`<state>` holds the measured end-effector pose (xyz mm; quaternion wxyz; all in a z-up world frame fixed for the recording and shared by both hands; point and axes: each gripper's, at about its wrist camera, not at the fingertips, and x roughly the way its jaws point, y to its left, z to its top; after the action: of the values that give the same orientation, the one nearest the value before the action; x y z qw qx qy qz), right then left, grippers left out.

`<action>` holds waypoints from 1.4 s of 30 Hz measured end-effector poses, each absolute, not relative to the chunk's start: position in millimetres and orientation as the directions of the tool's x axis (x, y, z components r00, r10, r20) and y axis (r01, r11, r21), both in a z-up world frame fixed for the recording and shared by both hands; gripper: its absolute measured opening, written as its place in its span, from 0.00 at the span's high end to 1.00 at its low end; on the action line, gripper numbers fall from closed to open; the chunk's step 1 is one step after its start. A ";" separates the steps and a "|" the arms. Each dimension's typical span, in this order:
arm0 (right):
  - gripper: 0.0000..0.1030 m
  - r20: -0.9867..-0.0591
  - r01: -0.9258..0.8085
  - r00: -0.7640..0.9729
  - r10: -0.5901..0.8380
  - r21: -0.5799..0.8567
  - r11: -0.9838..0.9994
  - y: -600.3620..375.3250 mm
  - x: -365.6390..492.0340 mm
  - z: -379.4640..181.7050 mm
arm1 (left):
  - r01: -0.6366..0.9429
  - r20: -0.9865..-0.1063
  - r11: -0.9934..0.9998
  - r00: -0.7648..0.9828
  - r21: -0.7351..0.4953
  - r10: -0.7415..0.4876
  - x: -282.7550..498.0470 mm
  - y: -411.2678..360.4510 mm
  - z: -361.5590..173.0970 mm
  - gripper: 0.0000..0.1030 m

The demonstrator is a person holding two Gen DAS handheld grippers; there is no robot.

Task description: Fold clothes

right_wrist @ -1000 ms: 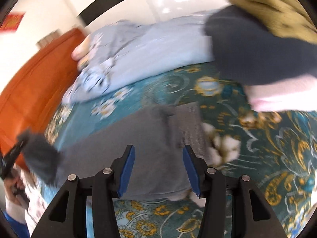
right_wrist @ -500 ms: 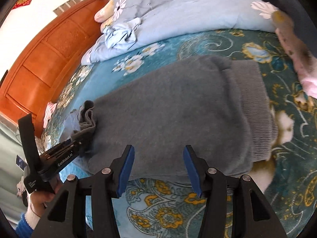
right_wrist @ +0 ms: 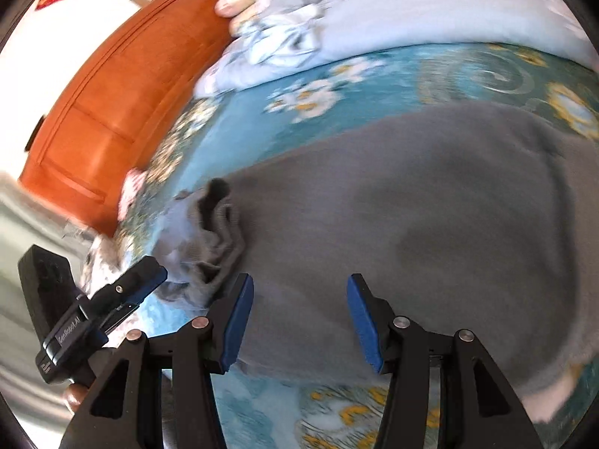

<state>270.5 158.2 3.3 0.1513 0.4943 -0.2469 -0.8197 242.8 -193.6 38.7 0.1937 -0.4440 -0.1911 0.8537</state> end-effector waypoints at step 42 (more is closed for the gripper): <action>0.77 -0.650 0.196 -0.181 -0.739 0.712 -0.674 57.2 176.2 -22.8 | 0.108 -0.589 -0.634 -0.514 -0.766 0.624 250.7 -272.0 2.1 0.34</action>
<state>176.2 57.2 -22.8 0.3210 0.5538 -0.2447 -0.7283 250.7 -272.0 2.1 0.1662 -0.4642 -0.3942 0.7756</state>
